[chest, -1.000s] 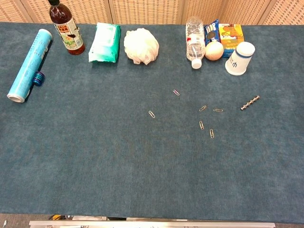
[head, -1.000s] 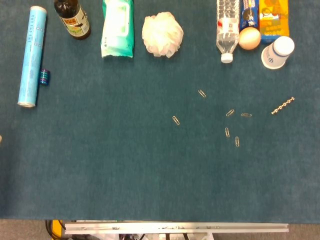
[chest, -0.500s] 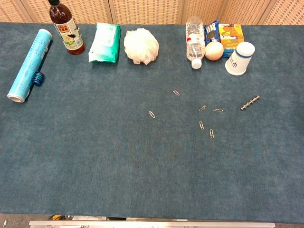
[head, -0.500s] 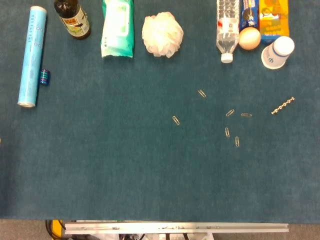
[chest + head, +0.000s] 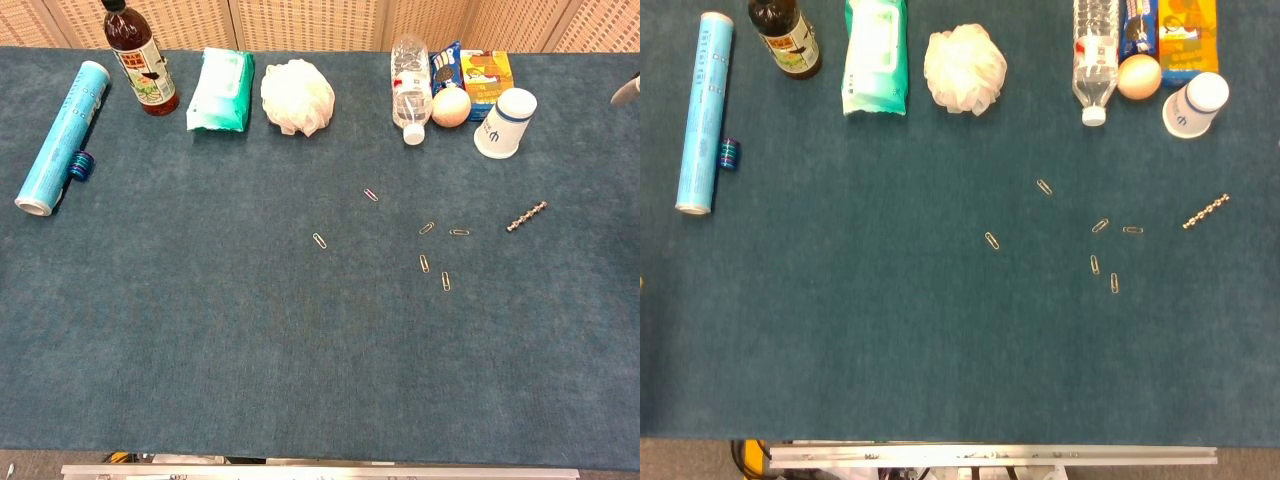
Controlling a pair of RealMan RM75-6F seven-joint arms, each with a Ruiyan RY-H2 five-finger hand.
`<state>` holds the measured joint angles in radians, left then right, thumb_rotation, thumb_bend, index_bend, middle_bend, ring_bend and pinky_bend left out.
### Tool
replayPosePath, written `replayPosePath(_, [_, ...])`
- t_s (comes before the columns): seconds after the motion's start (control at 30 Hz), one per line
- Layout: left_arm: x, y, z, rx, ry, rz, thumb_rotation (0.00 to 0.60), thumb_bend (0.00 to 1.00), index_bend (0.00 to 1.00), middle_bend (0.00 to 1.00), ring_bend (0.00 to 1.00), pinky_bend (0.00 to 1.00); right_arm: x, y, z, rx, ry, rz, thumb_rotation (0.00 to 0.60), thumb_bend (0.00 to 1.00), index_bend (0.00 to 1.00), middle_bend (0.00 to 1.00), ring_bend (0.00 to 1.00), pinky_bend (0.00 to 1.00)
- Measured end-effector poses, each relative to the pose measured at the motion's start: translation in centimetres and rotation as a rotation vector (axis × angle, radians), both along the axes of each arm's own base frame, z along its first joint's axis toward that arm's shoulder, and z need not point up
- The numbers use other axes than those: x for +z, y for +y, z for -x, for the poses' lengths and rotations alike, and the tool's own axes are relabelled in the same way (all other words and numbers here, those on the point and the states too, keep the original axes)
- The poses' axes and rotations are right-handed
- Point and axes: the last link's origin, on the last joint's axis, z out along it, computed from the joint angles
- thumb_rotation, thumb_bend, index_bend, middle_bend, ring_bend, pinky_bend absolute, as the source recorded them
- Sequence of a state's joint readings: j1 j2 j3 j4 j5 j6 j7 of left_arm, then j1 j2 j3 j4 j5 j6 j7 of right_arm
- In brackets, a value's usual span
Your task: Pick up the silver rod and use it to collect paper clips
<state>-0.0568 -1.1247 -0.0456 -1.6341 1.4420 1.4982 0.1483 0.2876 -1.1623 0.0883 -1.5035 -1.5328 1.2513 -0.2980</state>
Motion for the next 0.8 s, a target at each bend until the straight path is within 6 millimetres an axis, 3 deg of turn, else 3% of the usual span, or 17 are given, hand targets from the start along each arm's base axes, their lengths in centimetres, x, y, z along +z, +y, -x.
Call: replayPosePath(0.8, [0.4, -0.3, 0.2, 0.014, 0.001, -0.014, 0.600, 0.00, 0.32, 0.40, 0.34, 0.43, -6.7, -1.6, 0.7, 0.034, 0.115, -0.164, 0.600, 0.17, 0.44, 0.26, 0.12, 0.34])
